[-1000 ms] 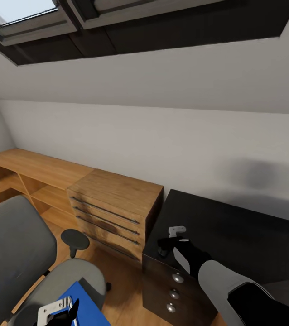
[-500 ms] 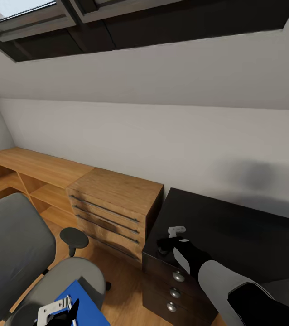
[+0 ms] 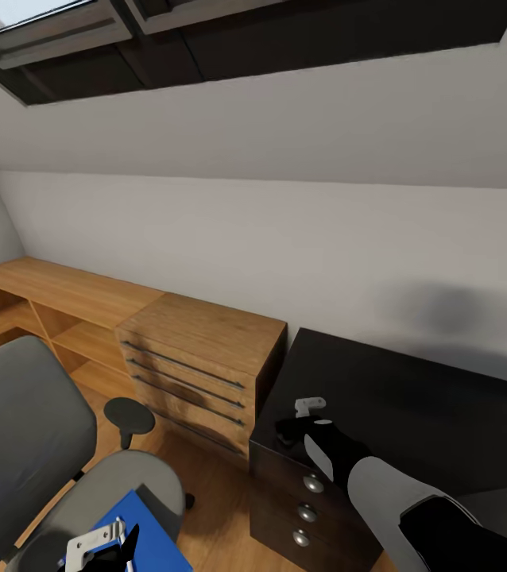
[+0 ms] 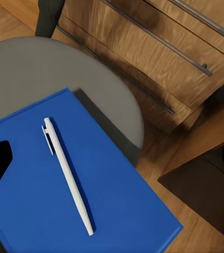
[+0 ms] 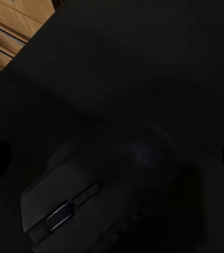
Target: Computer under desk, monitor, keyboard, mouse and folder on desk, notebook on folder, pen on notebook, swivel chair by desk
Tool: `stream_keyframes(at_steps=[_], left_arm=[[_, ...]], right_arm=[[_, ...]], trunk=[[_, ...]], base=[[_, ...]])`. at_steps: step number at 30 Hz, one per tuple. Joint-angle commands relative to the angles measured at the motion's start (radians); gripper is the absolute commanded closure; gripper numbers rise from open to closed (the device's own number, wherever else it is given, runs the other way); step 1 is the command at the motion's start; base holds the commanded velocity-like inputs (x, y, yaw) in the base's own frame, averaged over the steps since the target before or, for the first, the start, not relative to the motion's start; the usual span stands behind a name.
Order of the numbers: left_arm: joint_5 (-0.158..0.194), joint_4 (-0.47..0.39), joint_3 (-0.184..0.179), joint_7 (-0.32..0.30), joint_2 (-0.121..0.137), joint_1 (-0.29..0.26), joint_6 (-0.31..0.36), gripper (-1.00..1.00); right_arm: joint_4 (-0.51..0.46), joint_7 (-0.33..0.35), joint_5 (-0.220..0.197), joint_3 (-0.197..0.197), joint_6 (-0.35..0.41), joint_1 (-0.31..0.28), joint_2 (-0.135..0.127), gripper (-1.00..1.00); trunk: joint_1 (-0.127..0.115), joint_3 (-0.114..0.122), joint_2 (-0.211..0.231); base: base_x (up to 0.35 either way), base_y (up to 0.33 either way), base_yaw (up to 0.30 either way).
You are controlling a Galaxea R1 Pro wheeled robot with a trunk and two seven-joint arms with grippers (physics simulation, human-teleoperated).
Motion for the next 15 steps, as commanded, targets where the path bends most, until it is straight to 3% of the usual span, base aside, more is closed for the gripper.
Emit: stream_keyframes(at_steps=[1, 8, 15], left_arm=[[0.010, -0.002, -0.001, 0.005, 0.000, 0.000, 0.005, -1.00], [0.010, -0.002, 0.000, 0.005, 0.000, 0.000, 0.005, -1.00], [0.010, -0.002, -0.001, 0.005, 0.000, 0.000, 0.005, -1.00]], right_arm=[[-0.002, -0.005, -0.009, 0.008, 0.006, -0.001, 0.000, -1.00], [-0.002, -0.005, -0.009, 0.008, 0.006, -0.001, 0.000, -1.00], [-0.002, -0.005, -0.009, 0.008, 0.008, -0.001, 0.001, -1.00]], trunk=[[0.004, -0.004, -0.008], [0.004, -0.004, -0.008], [0.027, -0.023, -0.050]], base=[[0.000, 0.000, 0.000], [0.000, 0.000, 0.000], [0.000, 0.000, 0.000]])
